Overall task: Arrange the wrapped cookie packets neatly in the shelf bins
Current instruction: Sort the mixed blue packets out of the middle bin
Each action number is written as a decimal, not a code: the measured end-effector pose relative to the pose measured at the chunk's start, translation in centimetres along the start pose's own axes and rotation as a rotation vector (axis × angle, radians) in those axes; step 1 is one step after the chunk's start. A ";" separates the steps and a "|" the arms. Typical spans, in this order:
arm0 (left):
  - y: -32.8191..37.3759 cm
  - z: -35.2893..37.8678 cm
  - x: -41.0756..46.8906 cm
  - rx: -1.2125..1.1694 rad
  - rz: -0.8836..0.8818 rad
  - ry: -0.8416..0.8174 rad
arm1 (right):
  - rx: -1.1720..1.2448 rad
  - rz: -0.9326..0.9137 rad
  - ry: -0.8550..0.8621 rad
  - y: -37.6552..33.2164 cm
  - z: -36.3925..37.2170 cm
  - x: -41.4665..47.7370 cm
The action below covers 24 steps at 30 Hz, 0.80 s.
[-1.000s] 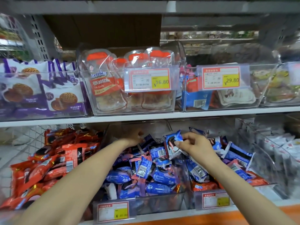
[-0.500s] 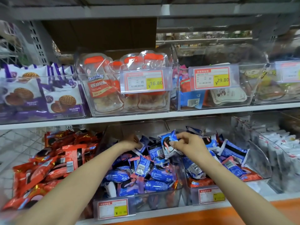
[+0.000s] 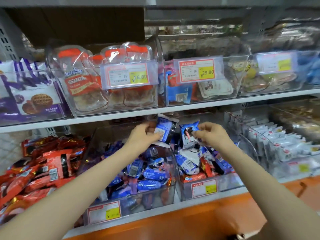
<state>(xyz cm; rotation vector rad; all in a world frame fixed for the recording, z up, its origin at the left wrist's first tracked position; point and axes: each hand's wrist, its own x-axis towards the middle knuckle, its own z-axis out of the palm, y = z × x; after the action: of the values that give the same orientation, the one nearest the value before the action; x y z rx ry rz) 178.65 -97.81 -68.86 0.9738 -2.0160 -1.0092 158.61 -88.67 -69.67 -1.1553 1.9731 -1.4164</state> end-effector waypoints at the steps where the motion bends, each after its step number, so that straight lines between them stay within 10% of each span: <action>1: 0.6 1.2 0.5 0.006 0.009 -0.019 | -0.003 0.009 0.026 0.3 -1.1 0.1; 13: 4.1 12.9 0.6 0.826 0.310 -0.260 | -0.557 0.081 -0.017 4.9 -8.6 -0.6; 24: 3.5 14.3 2.5 0.877 0.254 -0.178 | -0.805 -0.122 -0.122 5.1 -5.1 -0.5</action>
<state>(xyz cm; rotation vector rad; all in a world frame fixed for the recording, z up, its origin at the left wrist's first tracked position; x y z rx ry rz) 164.74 -93.42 -72.06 1.0143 -2.7094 -0.0286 153.24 -84.84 -72.53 -1.6526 2.4858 -0.5448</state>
